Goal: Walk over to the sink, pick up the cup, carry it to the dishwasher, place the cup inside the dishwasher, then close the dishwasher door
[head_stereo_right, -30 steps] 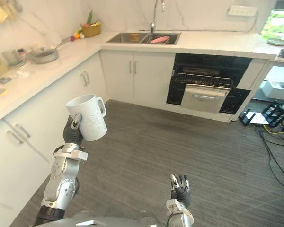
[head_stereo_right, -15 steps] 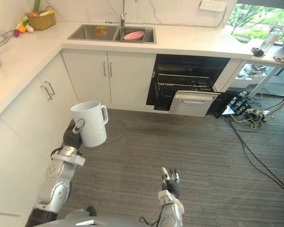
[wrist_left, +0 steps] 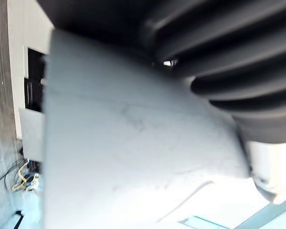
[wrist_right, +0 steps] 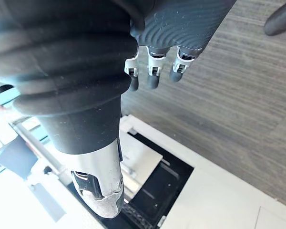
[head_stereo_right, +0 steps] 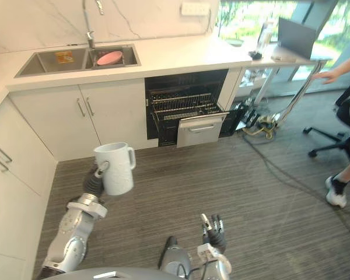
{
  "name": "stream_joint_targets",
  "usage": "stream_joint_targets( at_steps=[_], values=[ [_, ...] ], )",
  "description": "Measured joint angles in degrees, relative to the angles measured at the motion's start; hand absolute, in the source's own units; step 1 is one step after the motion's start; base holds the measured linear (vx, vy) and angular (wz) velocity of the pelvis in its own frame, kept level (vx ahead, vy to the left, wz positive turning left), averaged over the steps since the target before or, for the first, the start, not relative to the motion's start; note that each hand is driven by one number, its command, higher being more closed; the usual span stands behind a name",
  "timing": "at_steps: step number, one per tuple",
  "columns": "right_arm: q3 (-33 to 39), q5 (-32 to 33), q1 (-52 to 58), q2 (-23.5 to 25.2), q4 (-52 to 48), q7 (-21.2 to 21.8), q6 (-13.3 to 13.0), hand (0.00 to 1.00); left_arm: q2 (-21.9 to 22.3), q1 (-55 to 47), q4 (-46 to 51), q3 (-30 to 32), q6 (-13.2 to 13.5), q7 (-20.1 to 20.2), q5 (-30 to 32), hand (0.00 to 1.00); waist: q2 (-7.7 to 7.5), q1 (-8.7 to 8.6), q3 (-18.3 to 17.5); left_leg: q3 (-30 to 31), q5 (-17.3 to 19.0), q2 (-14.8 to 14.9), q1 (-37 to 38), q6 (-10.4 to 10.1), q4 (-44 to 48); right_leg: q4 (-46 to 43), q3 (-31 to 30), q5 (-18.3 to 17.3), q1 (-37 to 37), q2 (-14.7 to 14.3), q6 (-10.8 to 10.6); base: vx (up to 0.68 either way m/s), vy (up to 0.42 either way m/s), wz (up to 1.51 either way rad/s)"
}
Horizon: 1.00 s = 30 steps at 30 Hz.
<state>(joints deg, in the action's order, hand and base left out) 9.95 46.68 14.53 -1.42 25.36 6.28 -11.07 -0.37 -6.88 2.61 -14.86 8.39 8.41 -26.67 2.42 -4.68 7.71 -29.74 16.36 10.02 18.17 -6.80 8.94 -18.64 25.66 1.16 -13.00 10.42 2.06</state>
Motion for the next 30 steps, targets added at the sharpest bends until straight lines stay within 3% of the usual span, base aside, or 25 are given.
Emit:
stream_joint_targets(
  at_steps=[2,3,4,5,6,7,8,9,10,11,13,16,18,21,22,24,26,28,30],
  values=[
    [-0.68,-1.2,-0.52,0.58,-2.46,1.26,-0.21,0.0,1.27,2.44,0.35,-1.25,0.44,0.86,0.0,1.0,0.81,0.5,-0.45,0.87,-0.02,2.63,0.03,-0.06,3.18,-6.58,0.45,-6.14,-1.27,-0.59,0.21,0.28,-0.139,0.06],
    [-0.79,-1.73,-1.2,0.89,-2.43,1.31,-0.23,0.0,1.31,2.7,0.33,-1.23,0.45,0.8,-0.01,1.0,0.12,0.77,-0.36,1.6,-0.33,3.36,-0.47,0.36,5.61,-7.53,0.4,-7.12,-1.18,-0.7,0.73,0.26,-0.206,-0.15],
    [-1.99,-2.42,-2.02,1.0,-2.54,1.37,-0.17,0.0,1.13,2.6,0.28,-1.54,0.5,0.32,-0.02,1.0,-0.74,1.21,-0.77,3.44,-1.32,5.2,-2.78,1.98,11.59,-8.08,0.2,-8.7,-0.75,-1.54,1.05,0.25,-0.238,-0.21],
    [-2.19,-3.38,-2.9,1.01,-3.24,1.35,0.07,0.0,0.89,2.59,0.27,-1.56,0.61,-0.26,-0.02,1.0,-0.48,1.9,-1.15,6.73,-2.91,7.77,-6.33,3.87,20.21,-6.99,0.23,-9.69,0.38,-3.39,1.16,0.25,-0.239,-0.21],
    [-2.17,-3.8,-2.98,0.99,-4.01,1.34,0.13,0.0,0.94,2.55,0.28,-1.54,0.8,-0.55,-0.04,1.0,-0.17,2.1,-0.99,9.27,-4.97,9.21,-8.79,4.79,25.7,-6.11,0.15,-9.94,1.28,-4.62,1.27,0.25,-0.235,-0.24],
    [-2.26,-4.48,-2.95,0.62,-5.62,1.69,0.14,0.0,1.01,1.8,0.5,-1.39,0.88,-0.62,-0.03,1.0,0.7,2.82,-0.58,16.08,-12.68,11.33,-15.32,4.74,37.22,-3.74,-0.52,-10.23,3.67,-7.05,1.53,0.2,-0.163,-0.29],
    [-2.43,-4.86,-2.94,0.29,-6.38,2.12,0.14,0.0,0.85,1.18,0.57,-0.94,0.85,-0.62,0.15,1.0,0.94,3.25,-0.36,19.35,-15.19,11.78,-18.24,3.44,42.55,-2.38,-1.03,-10.23,5.03,-8.14,1.53,0.28,-0.12,-0.47],
    [-2.62,-6.17,-3.03,-0.16,-7.25,2.71,0.12,0.0,0.81,0.0,0.58,-1.01,0.75,-0.63,1.33,1.0,1.55,3.8,-0.22,23.01,-14.2,11.31,-22.94,1.87,50.14,-0.52,-1.87,-10.37,7.69,-9.23,1.77,0.38,-0.022,-0.49],
    [-2.97,-6.57,-2.97,-0.9,-8.48,3.32,0.16,0.0,0.64,-1.17,0.85,-1.03,0.74,-0.65,2.7,1.0,1.47,4.21,-0.09,23.52,-11.33,9.52,-25.75,2.75,51.95,0.77,-3.03,-10.8,10.31,-9.38,2.19,0.33,-0.007,-0.5],
    [-3.44,-6.6,-3.06,-1.33,-9.31,3.6,0.1,0.0,0.6,-1.9,1.2,-1.01,0.75,-0.74,3.13,1.0,1.44,4.36,-0.08,23.55,-9.61,8.4,-26.61,3.17,50.72,1.53,-3.62,-10.92,11.56,-9.36,2.22,0.42,-0.006,-0.58],
    [-6.06,-7.18,-4.41,-1.9,-12.39,3.63,-0.02,0.0,0.64,-4.54,4.05,-1.08,0.76,-1.93,3.3,1.0,0.95,6.37,-0.19,23.71,-5.02,3.32,-27.19,3.52,37.06,3.12,-7.46,-11.32,14.82,-8.51,2.4,0.38,0.034,-0.83],
    [-11.44,-10.4,-5.52,-1.99,-16.3,3.39,-0.57,0.0,0.81,-6.33,8.57,-1.02,0.78,-3.3,3.32,1.0,0.03,7.68,-0.08,23.44,-5.95,0.62,-27.45,3.34,21.92,3.73,-9.38,-10.91,18.07,-6.5,1.38,0.35,0.093,-0.58],
    [-13.52,-11.21,-5.62,-1.96,-19.21,3.22,-1.07,0.0,1.24,-6.15,10.47,-1.08,0.84,-3.59,3.32,1.0,-0.6,7.81,-0.35,21.41,-10.5,0.01,-27.65,3.79,15.36,4.18,-9.4,-11.41,20.28,-4.37,-0.46,0.31,0.154,-0.16],
    [-14.01,-13.33,-4.72,-2.39,-24.13,3.19,-2.26,0.0,1.94,-5.02,11.41,-1.12,1.08,-4.22,3.25,1.0,0.37,7.09,-1.01,18.51,-25.54,-0.22,-27.45,6.17,5.42,3.52,-9.58,-13.84,23.02,-1.59,-4.94,0.4,0.328,0.05],
    [-13.97,-13.36,-3.9,-2.69,-24.84,3.24,-2.5,0.0,2.32,-5.37,11.82,-1.09,1.43,-4.29,3.16,1.0,0.22,7.18,-2.02,18.92,-25.66,-1.11,-26.49,4.53,4.21,2.87,-10.11,-15.4,23.19,-0.24,-7.13,0.34,0.382,0.11],
    [-13.81,-13.37,-3.87,-2.16,-24.74,3.23,-2.49,0.0,1.59,-4.9,11.89,-0.72,2.19,-4.26,2.97,1.0,-1.63,6.85,-2.4,18.76,-21.7,-3.51,-25.53,4.22,2.59,3.27,-10.27,-15.65,23.11,1.86,-7.5,0.29,0.358,0.1],
    [-13.98,-13.85,-5.54,-0.75,-22.58,3.17,-2.0,0.0,-0.11,-4.52,11.15,-0.74,2.66,-3.84,2.33,1.0,-4.42,7.06,-1.51,17.63,-16.35,-5.26,-25.53,5.3,5.49,4.54,-10.79,-14.87,24.49,3.79,-7.83,0.18,0.289,-0.08],
    [-13.49,-13.85,-5.96,-0.86,-20.01,2.35,-1.44,0.0,-0.68,-3.72,9.44,-1.05,2.66,-3.0,2.11,1.0,-5.83,6.86,-2.75,17.21,-12.3,-7.16,-26.39,6.19,9.02,5.36,-10.74,-14.62,25.48,5.67,-8.21,0.12,0.268,-0.04],
    [-11.51,-13.64,-5.74,-0.8,-17.51,0.71,-1.17,0.0,-0.64,-2.02,8.57,-1.13,2.65,-2.86,2.1,1.0,-6.56,5.86,-3.65,17.49,-10.73,-9.73,-27.19,7.59,10.1,3.7,-10.49,-14.3,25.95,7.69,-7.8,0.11,0.282,0.34]
  ],
)
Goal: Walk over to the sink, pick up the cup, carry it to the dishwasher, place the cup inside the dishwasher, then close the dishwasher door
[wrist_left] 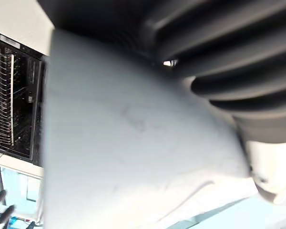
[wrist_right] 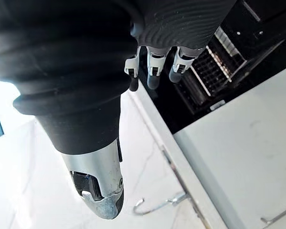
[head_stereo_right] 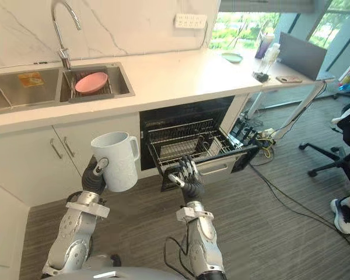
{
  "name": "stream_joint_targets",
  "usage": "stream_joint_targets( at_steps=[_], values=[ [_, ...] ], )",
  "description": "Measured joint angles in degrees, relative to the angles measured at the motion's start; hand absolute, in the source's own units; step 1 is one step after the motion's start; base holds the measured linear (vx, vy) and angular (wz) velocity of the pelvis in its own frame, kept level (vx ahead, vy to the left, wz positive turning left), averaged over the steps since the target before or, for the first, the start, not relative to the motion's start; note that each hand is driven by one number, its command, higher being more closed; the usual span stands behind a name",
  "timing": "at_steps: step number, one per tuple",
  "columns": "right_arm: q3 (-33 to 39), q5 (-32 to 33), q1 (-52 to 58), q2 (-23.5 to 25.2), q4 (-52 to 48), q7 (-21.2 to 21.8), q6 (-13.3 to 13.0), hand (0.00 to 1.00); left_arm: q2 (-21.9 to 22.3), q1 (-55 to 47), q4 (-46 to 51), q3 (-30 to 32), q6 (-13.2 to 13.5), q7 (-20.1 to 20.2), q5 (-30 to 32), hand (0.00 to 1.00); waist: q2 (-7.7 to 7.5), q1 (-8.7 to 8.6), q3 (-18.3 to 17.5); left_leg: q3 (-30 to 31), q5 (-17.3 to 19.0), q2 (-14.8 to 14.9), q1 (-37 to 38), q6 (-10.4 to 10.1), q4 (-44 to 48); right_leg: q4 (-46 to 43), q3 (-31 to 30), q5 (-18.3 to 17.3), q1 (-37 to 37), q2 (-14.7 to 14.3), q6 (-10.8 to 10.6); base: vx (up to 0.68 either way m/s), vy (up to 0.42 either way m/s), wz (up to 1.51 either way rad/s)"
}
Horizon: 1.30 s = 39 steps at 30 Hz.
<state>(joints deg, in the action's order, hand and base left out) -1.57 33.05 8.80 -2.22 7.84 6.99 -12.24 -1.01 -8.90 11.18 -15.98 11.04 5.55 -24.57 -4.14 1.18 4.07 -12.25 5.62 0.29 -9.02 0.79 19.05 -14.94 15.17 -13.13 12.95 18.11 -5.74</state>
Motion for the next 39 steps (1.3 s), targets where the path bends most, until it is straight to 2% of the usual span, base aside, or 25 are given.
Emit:
stream_joint_targets(
  at_steps=[2,4,6,7,9,10,12,13,14,16,17,19,22,23,25,27,28,30,31,32,33,34,35,37,39],
  values=[
    [4.2,0.05,0.6,-0.04,2.75,-1.75,0.01,0.0,0.24,3.06,-1.44,-0.27,-0.2,0.53,0.12,1.0,1.23,-1.39,-0.29,1.33,0.06,-2.36,0.76,1.43,-1.08,-12.94,-1.01,2.98,-6.28,3.06,2.77,0.12,0.301,0.53],
    [7.38,-1.55,1.34,0.6,3.1,-2.73,-0.16,0.0,-0.4,4.24,-1.2,0.15,-0.07,0.74,1.4,1.0,1.15,-1.97,0.48,0.71,-0.06,-5.06,4.57,3.12,-4.75,-29.93,-3.8,9.75,-14.84,7.7,5.66,0.18,0.321,0.11],
    [7.37,-2.03,1.38,0.93,3.9,-3.37,-0.5,0.0,-1.4,3.97,-1.21,0.13,-0.13,-0.2,2.2,1.0,1.46,-2.26,1.62,0.82,0.64,-5.28,7.83,4.18,-5.72,-38.82,-3.48,8.51,-18.1,7.39,5.52,0.14,0.148,-0.14],
    [6.72,-2.01,1.44,1.19,4.29,-3.49,-0.5,0.0,-1.79,3.63,-1.2,0.13,-0.22,-1.11,2.32,1.0,2.37,-2.25,2.08,0.93,0.99,-5.1,9.47,4.73,-6.59,-40.63,-2.19,5.19,-20.03,5.3,5.55,0.12,0.119,-0.24],
    [6.2,-2.02,1.71,2.11,3.43,-3.47,-0.48,0.0,-2.01,3.6,-1.16,0.09,-0.08,-1.68,2.27,1.0,2.69,-2.68,2.07,1.32,1.29,-4.21,10.24,5.24,-7.36,-33.81,-1.81,0.37,-22.17,-1.29,4.27,0.14,0.059,-0.05],
    [6.2,-2.02,2.57,2.49,0.76,-3.41,-0.43,0.0,-1.99,3.55,-1.15,-0.39,0.24,-1.52,2.27,1.0,2.66,-2.99,2.21,1.75,1.41,-3.59,10.33,5.39,-7.58,-25.63,-1.92,-0.85,-23.57,-5.65,3.66,0.17,-0.002,0.15],
    [6.15,-2.01,3.54,2.54,-3.25,-3.3,-0.45,0.0,-2.01,2.9,-1.18,-1.02,0.28,-1.32,2.31,1.0,2.2,-3.52,2.68,2.5,1.55,-3.24,10.97,5.17,-8.45,-15.94,-2.05,0.85,-25.52,-9.71,3.32,0.19,-0.032,0.25],
    [5.98,-1.96,4.58,2.53,-5.71,-3.1,-0.54,0.0,-2.02,2.14,-1.17,-1.96,0.29,-1.23,2.42,1.0,2.26,-3.73,3.05,2.61,2.16,-3.19,11.65,4.57,-8.83,-11.47,-1.97,3.95,-25.86,-10.9,3.32,0.23,-0.057,0.23],
    [5.37,-1.94,5.32,2.32,-7.21,-2.43,-0.58,0.0,-1.97,1.15,-1.1,-2.75,0.3,-1.08,2.65,1.0,2.03,-3.5,2.93,2.72,3.25,-3.27,13.21,4.16,-8.97,-8.71,-1.7,6.98,-25.6,-11.47,4.89,0.22,-0.062,0.14],
    [3.07,-2.01,5.68,1.69,-8.53,-1.98,-0.71,0.0,-1.98,0.75,-0.89,-3.99,0.27,-1.1,3.05,1.0,1.84,-3.43,2.28,3.41,5.18,-3.76,14.43,3.28,-8.49,-6.4,-0.74,9.87,-24.17,-10.96,6.92,0.33,-0.113,0.21],
    [1.99,-2.34,5.49,1.55,-9.7,-2.08,-1.61,0.0,-1.43,1.11,-0.71,-4.88,0.16,-1.14,3.66,1.0,1.67,-3.5,1.82,4.33,7.18,-3.18,13.97,2.46,-6.47,-5.65,1.31,10.32,-22.97,-10.62,7.16,0.37,-0.152,0.42],
    [1.61,-4.87,5.72,1.6,-11.8,-2.65,-2.8,0.0,-0.5,1.44,-0.61,-6.66,0.1,-1.27,4.57,1.0,3.05,-4.03,1.11,3.83,8.43,-0.95,12.92,1.36,-5.07,-6.07,4.21,8.13,-22.88,-10.83,7.28,0.38,-0.187,0.62],
    [1.58,-5.98,3.66,1.44,-11.97,-3.98,-3.11,0.0,1.09,1.43,-0.63,-7.0,0.1,-1.35,4.58,1.0,4.25,-3.19,1.08,1.87,8.07,0.45,13.74,-0.08,-4.92,-7.78,4.82,5.6,-22.73,-11.05,7.56,0.31,-0.1,0.26],
    [1.84,-5.9,3.35,1.43,-12.07,-4.95,-4.07,0.0,1.03,1.51,-0.61,-6.73,0.13,-1.25,4.66,1.0,4.36,-3.1,1.68,1.28,8.74,0.96,12.58,-1.06,0.61,-7.47,4.83,3.6,-20.98,-11.23,6.91,0.23,-0.06,0.27],
    [2.32,-5.94,4.37,1.43,-15.11,-6.4,-4.63,0.0,1.14,0.64,0.33,-6.5,0.14,-1.24,4.65,1.0,5.47,-2.5,4.61,1.06,8.09,5.84,3.45,-2.77,27.17,-7.3,4.35,0.67,-15.63,-12.55,6.6,0.19,-0.023,0.09],
    [2.34,-5.61,5.0,1.03,-17.57,-6.36,-5.38,0.0,0.92,-1.21,2.06,-6.56,0.28,-0.79,4.6,1.0,7.11,-1.13,3.74,0.24,9.62,9.66,-0.1,-2.39,33.4,-7.41,2.74,-0.71,-13.38,-13.25,6.19,0.2,0.094,-0.61],
    [2.36,-5.15,4.98,0.87,-19.13,-6.32,-6.07,0.0,0.98,-1.56,3.22,-6.65,0.4,0.03,4.6,1.0,6.89,-0.37,3.24,-0.3,10.66,9.83,-0.08,-1.73,26.53,-7.23,1.12,-0.94,-12.99,-12.33,5.79,0.25,0.133,-0.76],
    [2.45,-4.59,4.98,0.6,-20.6,-6.33,-6.79,0.0,1.18,-1.38,4.02,-7.22,0.71,0.52,4.62,1.0,6.47,-0.38,2.98,1.46,10.12,8.73,0.13,-1.24,14.15,-7.03,-0.89,-1.0,-13.14,-10.93,5.22,0.24,0.166,-0.59],
    [2.35,-4.28,4.89,0.6,-20.31,-6.39,-6.78,0.0,1.54,-1.36,3.83,-7.61,0.52,0.53,4.69,1.0,5.95,-0.31,2.53,3.99,6.74,7.74,1.06,-1.37,4.65,-7.05,-2.71,-1.17,-13.16,-9.81,3.79,0.36,0.298,-0.71],
    [2.25,-4.27,4.86,0.47,-20.32,-6.5,-6.49,0.0,2.09,-1.45,3.83,-7.9,0.21,-0.14,4.92,1.0,5.97,0.11,2.13,5.74,-0.84,7.46,3.18,-2.01,-2.86,-7.39,-4.74,-1.2,-13.17,-9.16,1.59,0.31,0.27,-0.76],
    [2.23,-4.25,4.68,0.23,-20.05,-6.52,-6.28,0.0,2.08,-1.48,3.77,-7.87,0.11,-0.3,5.01,1.0,6.15,0.56,1.77,6.0,-3.1,6.85,4.39,-5.54,-3.77,-7.52,-5.99,-1.51,-13.21,-8.78,0.66,0.35,0.287,-0.7],
    [1.96,-4.21,4.51,0.79,-19.65,-6.91,-5.81,0.0,1.61,-1.71,3.76,-7.66,-0.07,-0.74,5.03,1.0,4.57,0.49,0.78,4.75,-3.74,4.99,5.07,-4.39,-4.21,-5.6,-7.71,-0.84,-12.74,-7.23,0.2,0.26,0.227,-0.52],
    [1.59,-4.21,4.01,0.95,-19.65,-6.88,-5.62,0.0,1.54,-1.26,3.87,-7.62,-0.06,-1.08,5.03,1.0,3.68,0.54,0.34,4.12,-3.11,4.25,4.99,-3.4,-4.21,-2.91,-8.29,0.31,-11.87,-6.51,-0.61,0.25,0.223,-0.31],
    [1.9,-4.18,2.77,1.78,-19.64,-6.88,-5.18,0.0,1.48,-0.71,3.86,-7.64,-0.07,-1.05,4.97,1.0,2.61,0.34,0.41,3.78,-2.77,3.67,5.05,-2.87,-4.33,0.17,-8.12,2.57,-10.51,-6.17,-0.91,0.18,0.193,-0.07],
    [1.9,-4.19,2.01,1.94,-19.62,-6.88,-5.05,0.0,1.32,-0.74,3.82,-7.69,-0.08,-0.88,4.97,1.0,2.35,0.19,0.29,3.51,-2.7,3.08,6.23,-2.79,-5.67,1.47,-8.0,3.4,-9.62,-5.52,-0.85,0.09,0.117,-0.04]
  ],
)
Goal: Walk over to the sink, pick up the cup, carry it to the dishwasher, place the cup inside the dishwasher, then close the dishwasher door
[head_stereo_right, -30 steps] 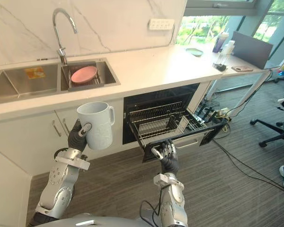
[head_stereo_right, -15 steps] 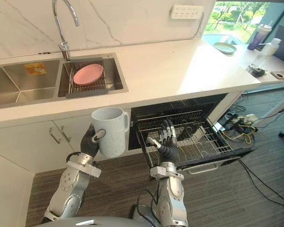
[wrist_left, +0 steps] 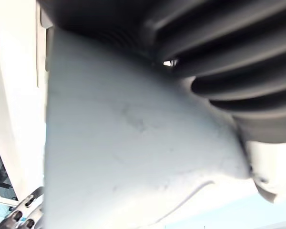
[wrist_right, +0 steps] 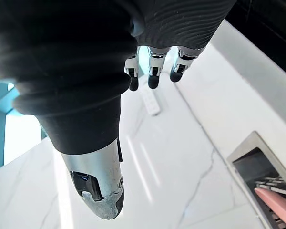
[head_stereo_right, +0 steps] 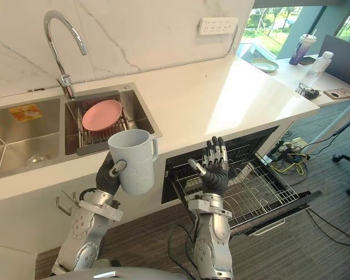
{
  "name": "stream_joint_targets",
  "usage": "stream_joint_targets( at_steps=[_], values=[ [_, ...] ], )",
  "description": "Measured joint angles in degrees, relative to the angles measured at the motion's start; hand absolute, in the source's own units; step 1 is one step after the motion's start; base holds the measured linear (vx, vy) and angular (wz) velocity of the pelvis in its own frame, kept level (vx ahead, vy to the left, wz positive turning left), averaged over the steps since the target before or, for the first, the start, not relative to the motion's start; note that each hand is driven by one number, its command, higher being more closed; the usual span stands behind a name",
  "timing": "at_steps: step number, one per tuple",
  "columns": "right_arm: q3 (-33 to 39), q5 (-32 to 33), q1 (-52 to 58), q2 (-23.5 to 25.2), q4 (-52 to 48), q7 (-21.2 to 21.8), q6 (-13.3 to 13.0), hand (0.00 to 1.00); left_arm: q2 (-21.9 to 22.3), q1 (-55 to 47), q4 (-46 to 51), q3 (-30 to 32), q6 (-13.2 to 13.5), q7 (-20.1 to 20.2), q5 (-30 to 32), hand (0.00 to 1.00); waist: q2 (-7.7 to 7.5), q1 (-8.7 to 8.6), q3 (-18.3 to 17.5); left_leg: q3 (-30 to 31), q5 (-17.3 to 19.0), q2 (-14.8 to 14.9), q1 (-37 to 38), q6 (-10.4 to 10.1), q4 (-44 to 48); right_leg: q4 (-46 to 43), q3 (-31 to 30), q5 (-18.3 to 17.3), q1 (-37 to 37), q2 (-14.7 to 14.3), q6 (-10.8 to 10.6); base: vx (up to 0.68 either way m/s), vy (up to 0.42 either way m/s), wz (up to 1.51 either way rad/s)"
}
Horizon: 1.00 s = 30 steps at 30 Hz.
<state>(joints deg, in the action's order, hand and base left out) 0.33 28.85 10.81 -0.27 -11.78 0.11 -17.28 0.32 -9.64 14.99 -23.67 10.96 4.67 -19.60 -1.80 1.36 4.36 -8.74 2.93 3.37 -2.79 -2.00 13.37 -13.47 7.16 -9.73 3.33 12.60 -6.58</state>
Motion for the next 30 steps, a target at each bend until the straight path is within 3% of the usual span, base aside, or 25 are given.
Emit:
stream_joint_targets(
  at_steps=[3,8,14,16,18,20,21,22,24,25,26,28,30],
  values=[
    [0.6,0.05,-0.23,0.13,2.78,-0.24,-0.02,0.0,-0.09,0.05,-0.01,-0.28,0.0,0.97,-0.03,1.0,-0.02,-0.27,-0.37,-0.84,0.03,-0.73,2.01,-0.08,-3.1,1.27,0.04,-0.12,0.65,0.48,-0.17,0.0,0.039,-0.13],
    [2.82,0.52,0.04,0.3,7.1,-0.91,-0.03,0.0,-0.13,0.13,-0.58,-0.84,-0.54,1.55,0.03,1.0,-0.21,-2.24,-0.94,-1.32,-1.01,-1.84,3.9,-0.26,-8.16,3.12,-0.29,-0.06,0.21,0.93,-1.21,-0.04,0.018,-0.09],
    [3.25,1.22,-1.47,0.09,8.23,-0.06,0.15,0.0,-0.07,4.32,-3.25,2.83,2.25,-7.34,4.02,1.0,-0.24,-3.24,-2.43,-2.48,-0.64,-1.99,3.68,-0.07,-8.57,7.53,-1.83,4.4,-0.67,0.06,-1.79,0.0,0.041,-0.33],
    [3.74,1.27,-3.31,-0.17,8.21,0.66,0.37,0.0,-0.09,6.39,-3.29,6.47,4.82,-12.7,8.19,1.0,-0.41,-3.27,-2.33,-2.51,0.47,-1.77,3.57,-0.18,-8.19,8.54,-1.61,6.23,-1.75,-0.28,-0.83,-0.01,0.032,-0.69],
    [4.93,2.37,-3.74,-0.33,8.22,0.73,0.82,0.0,0.12,8.03,-3.36,7.85,5.4,-14.94,9.79,1.0,-1.0,-3.36,-1.93,-2.05,1.95,-1.77,3.49,-0.06,-7.59,6.56,-0.12,6.98,-2.83,-0.33,0.6,-0.02,0.024,-0.54],
    [5.8,3.94,-4.49,-1.01,8.29,0.71,1.58,0.0,0.29,9.5,-4.14,8.86,6.6,-17.59,12.21,1.0,-0.72,-3.23,-0.04,-2.33,3.7,-0.7,3.89,1.21,-5.94,-7.98,3.28,7.87,-9.83,-0.18,3.57,-0.07,0.046,-0.67],
    [5.9,4.4,-4.44,-1.0,8.29,0.72,1.56,0.0,0.2,9.85,-4.63,9.03,6.76,-18.01,12.88,1.0,-0.93,-3.49,0.76,-2.35,4.26,-0.56,4.27,1.62,-5.25,-12.1,3.5,8.33,-11.52,0.31,4.32,-0.13,0.086,-0.3],
    [6.52,4.63,-4.33,-0.59,8.37,0.77,1.56,0.0,0.09,10.04,-4.97,9.13,6.76,-18.34,13.75,1.0,-1.64,-4.14,2.33,-2.45,5.08,-0.44,5.43,1.99,-4.27,-18.46,3.63,9.79,-13.67,1.39,6.36,-0.09,0.074,-0.1],
    [6.75,4.72,-4.25,-0.17,9.65,1.12,1.57,0.0,-0.23,9.16,-4.98,9.24,6.72,-18.5,14.56,1.0,-1.02,-4.57,3.46,-2.46,5.61,0.51,6.99,2.74,-3.86,-21.99,4.38,11.53,-15.41,2.32,7.07,0.01,0.062,-0.01],
    [6.71,4.71,-4.25,-0.18,10.97,2.1,1.68,0.0,-0.34,8.83,-4.99,9.37,6.74,-19.07,15.42,1.0,-1.08,-4.43,3.53,-2.24,6.23,1.37,6.81,2.75,-2.88,-20.3,4.57,8.07,-15.43,1.65,5.84,0.08,0.031,0.03],
    [6.24,4.65,-4.12,0.09,11.03,3.04,1.96,0.0,-0.43,8.39,-4.99,9.9,6.87,-19.76,15.42,1.0,-1.01,-3.93,3.57,-2.0,7.21,2.32,6.01,2.33,-1.43,-15.69,3.54,6.92,-15.34,0.27,4.81,0.06,0.002,0.04],
    [5.13,4.51,-3.47,0.24,10.26,4.2,1.98,0.0,-1.16,7.45,-5.06,9.82,7.17,-20.43,15.49,1.0,-0.78,-3.69,3.7,-0.6,8.74,3.45,4.27,1.09,1.12,-8.1,0.98,7.82,-14.63,-1.71,3.54,0.09,-0.064,0.25],
    [4.91,4.44,-2.37,0.21,10.37,4.98,2.37,0.0,-1.9,6.45,-5.78,9.91,7.21,-20.78,16.16,1.0,-1.12,-3.43,3.73,0.98,9.64,3.58,4.38,-0.3,2.0,-3.65,1.49,10.13,-12.47,-1.86,2.21,0.18,-0.177,0.47]
  ],
)
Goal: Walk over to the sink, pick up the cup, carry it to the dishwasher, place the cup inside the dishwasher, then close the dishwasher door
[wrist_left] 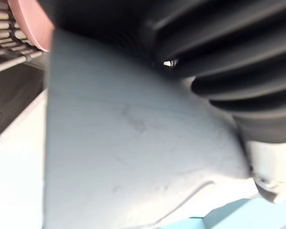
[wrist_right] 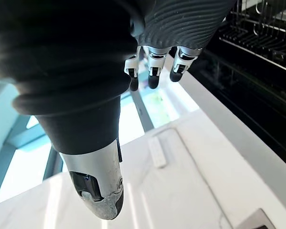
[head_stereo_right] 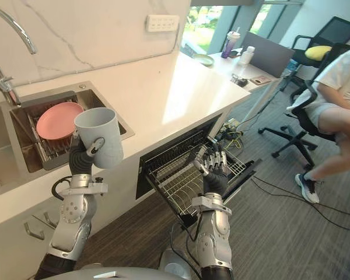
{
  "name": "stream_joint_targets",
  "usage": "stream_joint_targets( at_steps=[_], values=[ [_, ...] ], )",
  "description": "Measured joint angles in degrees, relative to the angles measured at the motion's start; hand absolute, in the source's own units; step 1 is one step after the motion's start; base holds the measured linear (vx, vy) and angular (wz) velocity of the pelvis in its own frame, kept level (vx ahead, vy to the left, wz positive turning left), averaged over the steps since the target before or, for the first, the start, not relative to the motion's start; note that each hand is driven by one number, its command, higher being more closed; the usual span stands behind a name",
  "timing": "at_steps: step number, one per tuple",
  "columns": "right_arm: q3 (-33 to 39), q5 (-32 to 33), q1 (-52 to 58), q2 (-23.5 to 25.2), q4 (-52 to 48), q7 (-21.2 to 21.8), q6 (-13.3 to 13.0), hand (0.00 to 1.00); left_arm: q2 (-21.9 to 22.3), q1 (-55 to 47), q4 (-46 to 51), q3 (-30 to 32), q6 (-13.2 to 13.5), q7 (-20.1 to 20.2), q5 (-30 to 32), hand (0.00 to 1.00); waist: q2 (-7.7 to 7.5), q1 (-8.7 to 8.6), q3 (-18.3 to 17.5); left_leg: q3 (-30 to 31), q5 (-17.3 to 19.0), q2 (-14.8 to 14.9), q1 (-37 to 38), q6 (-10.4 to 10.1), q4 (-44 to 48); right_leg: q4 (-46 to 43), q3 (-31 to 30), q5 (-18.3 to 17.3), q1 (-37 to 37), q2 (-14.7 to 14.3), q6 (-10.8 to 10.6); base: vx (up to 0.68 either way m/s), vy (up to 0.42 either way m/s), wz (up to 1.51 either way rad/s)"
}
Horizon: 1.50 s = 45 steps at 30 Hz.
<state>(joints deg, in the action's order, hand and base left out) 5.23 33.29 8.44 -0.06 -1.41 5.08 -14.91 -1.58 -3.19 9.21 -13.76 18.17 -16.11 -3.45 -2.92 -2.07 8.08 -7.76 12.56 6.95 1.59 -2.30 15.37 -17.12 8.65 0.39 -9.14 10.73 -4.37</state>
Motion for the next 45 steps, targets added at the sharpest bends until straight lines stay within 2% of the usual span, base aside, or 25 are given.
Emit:
stream_joint_targets(
  at_steps=[1,2,3,4,5,6,9,12,14,17,18,20,23,29,32,33,35,37,39,45],
  values=[
    [-0.53,0.02,0.36,0.01,-0.01,0.03,0.23,0.0,-0.51,-1.01,-0.46,0.02,0.06,-0.71,0.29,1.0,-0.8,0.74,-0.33,-0.03,0.19,-0.29,1.05,-1.04,0.15,2.72,0.86,3.04,2.18,0.01,0.21,0.22,-0.239,0.29],
    [-0.82,0.07,0.32,-0.04,0.0,0.13,0.24,0.0,-0.62,-1.34,-0.88,-0.01,0.23,-1.09,0.28,1.0,-1.18,1.2,-0.42,-0.04,0.68,-0.5,1.21,-1.71,0.31,3.81,2.07,2.01,3.36,0.09,-0.85,0.22,-0.278,-0.01],
    [-0.75,0.2,-0.4,-0.72,0.05,0.47,0.29,0.0,0.09,-1.77,-2.01,-0.24,0.43,-1.34,0.19,1.0,0.17,1.95,-0.88,0.45,1.47,0.96,1.54,-2.89,0.52,6.22,3.23,0.31,5.1,-1.2,-1.73,0.21,-0.246,0.11],
    [-0.65,0.17,-0.67,-1.41,-0.4,0.45,0.25,0.0,0.63,-1.93,-2.33,-1.05,0.45,-1.18,0.17,1.0,2.32,1.45,-1.45,1.64,1.09,2.07,0.37,-3.64,-0.2,7.74,4.93,0.29,5.06,-2.64,-1.14,0.21,-0.219,0.17],
    [-0.64,0.16,-0.96,-1.79,-0.38,0.38,0.26,0.0,0.85,-1.88,-2.34,-1.26,0.46,-1.15,0.18,1.0,3.15,1.22,-1.43,1.8,0.53,2.57,0.39,-3.99,-0.76,8.42,5.35,0.38,4.98,-3.19,-0.83,0.25,-0.189,0.25],
    [-0.53,0.18,-1.37,-2.98,-0.24,-0.65,0.75,0.0,1.76,-1.8,-3.1,-2.35,0.47,-1.07,0.34,1.0,4.63,1.18,-1.45,1.75,-1.2,3.39,0.78,-5.21,-3.22,9.24,5.91,0.45,4.91,-4.23,-0.18,0.2,-0.14,0.07],
    [-0.52,1.06,-1.62,-3.84,-0.31,-1.29,1.41,0.0,2.87,-1.37,-3.87,-2.62,0.67,-2.1,2.14,1.0,4.84,0.8,-1.49,1.3,-3.34,4.06,2.74,-6.2,-6.45,9.47,5.99,0.15,5.5,-5.15,0.35,0.14,-0.087,-0.04],
    [-0.15,2.99,-2.14,-4.22,-0.26,-0.3,1.41,0.0,2.44,1.18,-3.93,-2.5,2.71,-6.88,7.95,1.0,4.67,0.48,-1.46,0.96,-3.55,3.52,3.13,-5.88,-7.82,10.5,5.67,0.24,5.65,-4.95,0.24,0.04,0.015,-0.06],
    [-0.95,5.89,-2.05,-3.75,-0.14,2.0,1.44,0.0,1.34,1.81,-4.28,-2.12,3.73,-11.95,15.28,1.0,4.45,0.55,-1.49,-0.05,-3.76,2.92,3.8,-5.54,-8.57,11.69,4.73,0.8,6.22,-4.8,-0.1,-0.01,0.05,-0.11],
    [-3.59,9.38,-2.44,-3.82,-0.16,5.83,1.58,0.0,0.59,4.41,-8.01,-2.29,4.02,-20.76,26.44,1.0,4.2,0.66,-1.59,-0.35,-3.85,2.12,3.77,-5.03,-8.71,14.96,4.45,2.99,7.04,-4.76,-0.4,-0.04,0.032,-0.04],
    [-4.17,9.83,-2.66,-3.86,-0.2,6.64,1.68,0.0,0.41,4.78,-8.39,-2.37,3.77,-22.19,28.29,1.0,4.15,0.61,-1.59,-0.57,-3.89,2.04,3.7,-4.98,-8.73,15.49,4.29,3.42,7.04,-4.76,-0.35,-0.05,0.027,-0.14],
    [-4.76,12.14,-3.41,-3.93,-0.41,10.51,3.03,0.0,0.22,6.85,-10.5,-2.63,1.65,-27.18,35.33,1.0,4.12,0.56,-1.6,-1.89,-3.94,1.81,3.57,-4.88,-8.75,17.34,3.19,5.05,7.08,-4.84,-0.27,-0.07,0.02,-0.24],
    [-5.28,14.48,-3.75,-4.59,-2.06,14.47,5.75,0.0,-0.17,8.9,-12.55,-2.75,-0.5,-31.68,41.53,1.0,4.11,-0.29,-1.6,-3.14,-3.68,1.75,3.64,-4.46,-9.64,19.16,2.77,6.61,7.13,-5.08,-0.14,-0.09,0.004,-0.21],
    [-8.62,20.62,-4.16,-5.63,-4.99,19.94,9.61,0.0,-0.14,10.03,-12.82,-5.01,-5.73,-36.7,48.57,1.0,3.85,-1.26,-1.63,-4.76,-3.7,1.7,3.84,-4.45,-9.59,20.34,1.14,7.85,6.91,-5.29,-0.05,-0.06,0.002,-0.15],
    [-12.2,21.66,-4.7,-7.3,-5.03,20.01,12.79,0.0,-0.22,13.17,-15.82,-5.64,-9.6,-38.8,49.88,1.0,3.7,-1.22,-1.8,-5.26,-3.72,1.69,4.34,-4.48,-9.67,20.34,0.36,8.07,6.9,-5.55,-0.03,-0.03,-0.001,-0.12],
    [-13.15,21.67,-4.8,-7.49,-5.17,20.01,13.21,0.0,-0.25,13.75,-16.55,-5.87,-10.33,-39.03,49.92,1.0,3.65,-1.22,-1.87,-5.42,-3.72,1.69,4.4,-4.48,-9.68,20.34,0.12,8.09,6.84,-5.6,-0.02,-0.02,0.006,-0.11],
    [-15.46,21.79,-4.85,-7.76,-7.29,20.0,15.07,0.0,-0.69,14.99,-18.84,-7.32,-14.02,-39.8,50.42,1.0,3.46,-1.4,-1.97,-5.55,-3.71,1.71,4.48,-4.49,-9.69,20.55,-0.48,8.47,6.79,-5.64,0.0,-0.01,0.007,-0.09],
    [-16.33,22.64,-5.14,-7.76,-7.51,19.79,15.89,0.0,-0.71,15.1,-20.17,-7.99,-15.92,-39.99,51.04,1.0,3.08,-1.62,-2.2,-5.65,-3.7,1.7,4.45,-4.5,-9.67,20.75,-0.88,8.64,6.74,-5.66,0.01,0.0,0.014,-0.05],
    [-16.45,22.71,-5.41,-7.87,-7.5,19.34,16.41,0.0,-0.91,15.1,-20.6,-8.96,-17.07,-40.37,51.08,1.0,2.55,-1.35,-2.58,-6.15,-3.71,1.67,4.31,-4.5,-9.59,20.75,-1.61,8.78,6.19,-5.66,0.01,0.0,0.017,-0.12],
    [-18.94,21.99,-7.87,-8.7,-7.5,11.75,17.29,0.0,-1.54,16.03,-21.87,-11.88,-20.38,-40.88,51.62,1.0,2.25,-1.73,-2.67,-5.69,-3.69,1.19,4.19,-4.47,-9.56,20.81,-1.86,8.99,6.0,-5.23,-0.05,-0.01,0.008,-0.02]
  ],
)
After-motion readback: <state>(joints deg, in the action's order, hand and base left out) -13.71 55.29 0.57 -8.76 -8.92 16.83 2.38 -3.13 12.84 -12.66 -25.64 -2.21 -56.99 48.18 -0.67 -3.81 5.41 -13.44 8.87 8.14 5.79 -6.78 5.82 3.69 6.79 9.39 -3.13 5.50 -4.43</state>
